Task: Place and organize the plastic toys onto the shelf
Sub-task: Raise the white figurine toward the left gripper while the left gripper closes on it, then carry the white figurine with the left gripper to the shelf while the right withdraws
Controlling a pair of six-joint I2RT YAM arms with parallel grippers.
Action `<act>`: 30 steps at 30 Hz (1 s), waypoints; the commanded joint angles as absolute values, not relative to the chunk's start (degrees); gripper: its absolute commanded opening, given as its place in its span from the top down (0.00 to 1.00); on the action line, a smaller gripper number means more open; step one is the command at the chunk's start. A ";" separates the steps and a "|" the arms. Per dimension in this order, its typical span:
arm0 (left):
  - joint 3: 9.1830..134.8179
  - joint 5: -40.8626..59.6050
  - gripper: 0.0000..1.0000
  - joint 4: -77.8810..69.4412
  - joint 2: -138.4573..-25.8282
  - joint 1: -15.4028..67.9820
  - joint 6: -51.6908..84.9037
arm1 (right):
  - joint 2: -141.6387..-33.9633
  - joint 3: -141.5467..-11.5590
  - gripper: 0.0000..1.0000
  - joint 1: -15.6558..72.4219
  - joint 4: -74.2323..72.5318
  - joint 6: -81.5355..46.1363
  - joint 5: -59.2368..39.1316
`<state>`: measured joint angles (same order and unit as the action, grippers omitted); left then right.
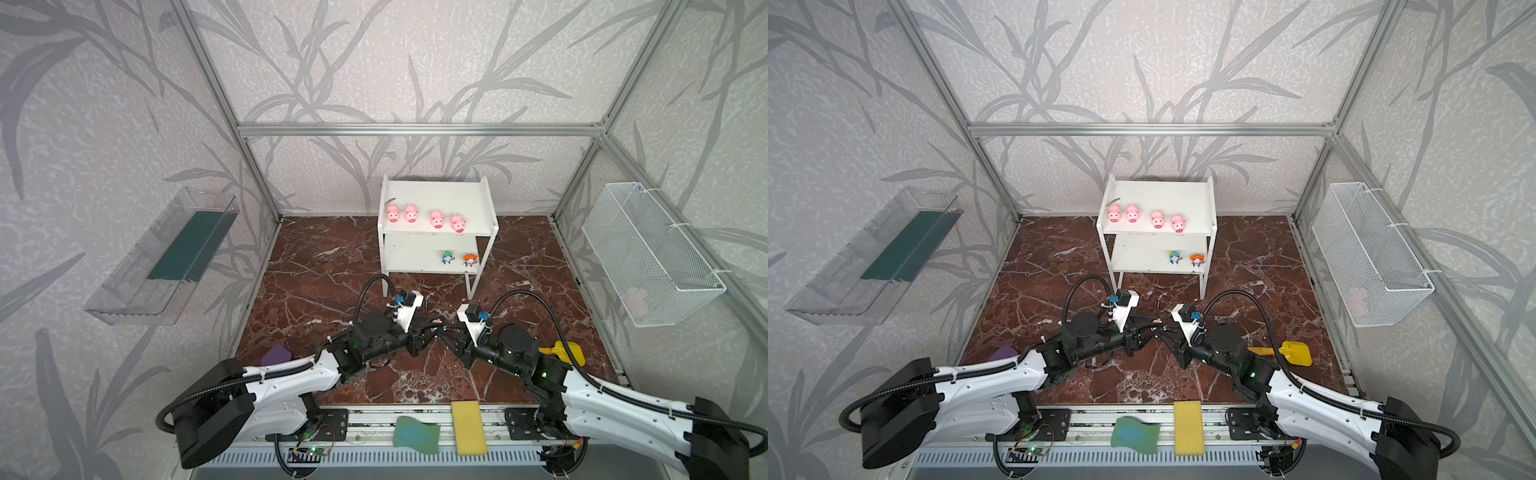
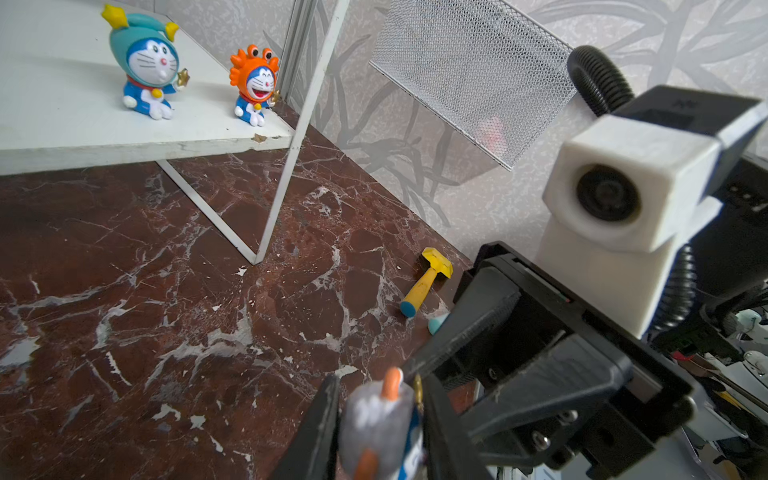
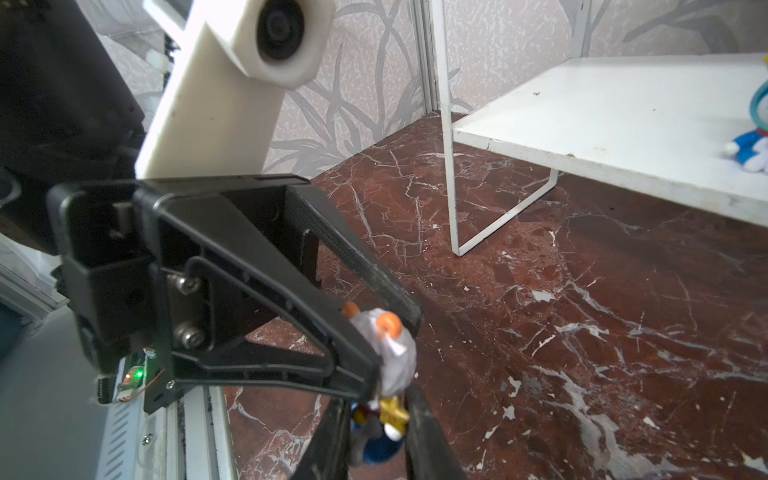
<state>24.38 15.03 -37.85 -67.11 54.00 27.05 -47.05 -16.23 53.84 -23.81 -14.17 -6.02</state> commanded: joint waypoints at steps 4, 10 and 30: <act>26.19 11.81 0.77 -35.22 -65.59 53.80 24.46 | -46.86 -15.93 0.66 54.32 -24.97 -13.59 -6.32; 27.42 10.51 0.78 -32.49 -65.39 52.94 22.04 | -44.99 -15.32 0.56 54.24 -21.71 -13.27 -7.16; 44.48 -0.19 0.77 -20.25 -75.31 50.68 -1.43 | -23.67 -16.41 0.19 54.30 6.49 -10.29 1.87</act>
<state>42.00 2.26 -21.50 -73.03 51.70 4.21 -26.22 -14.61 53.95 -0.30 -11.51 -0.67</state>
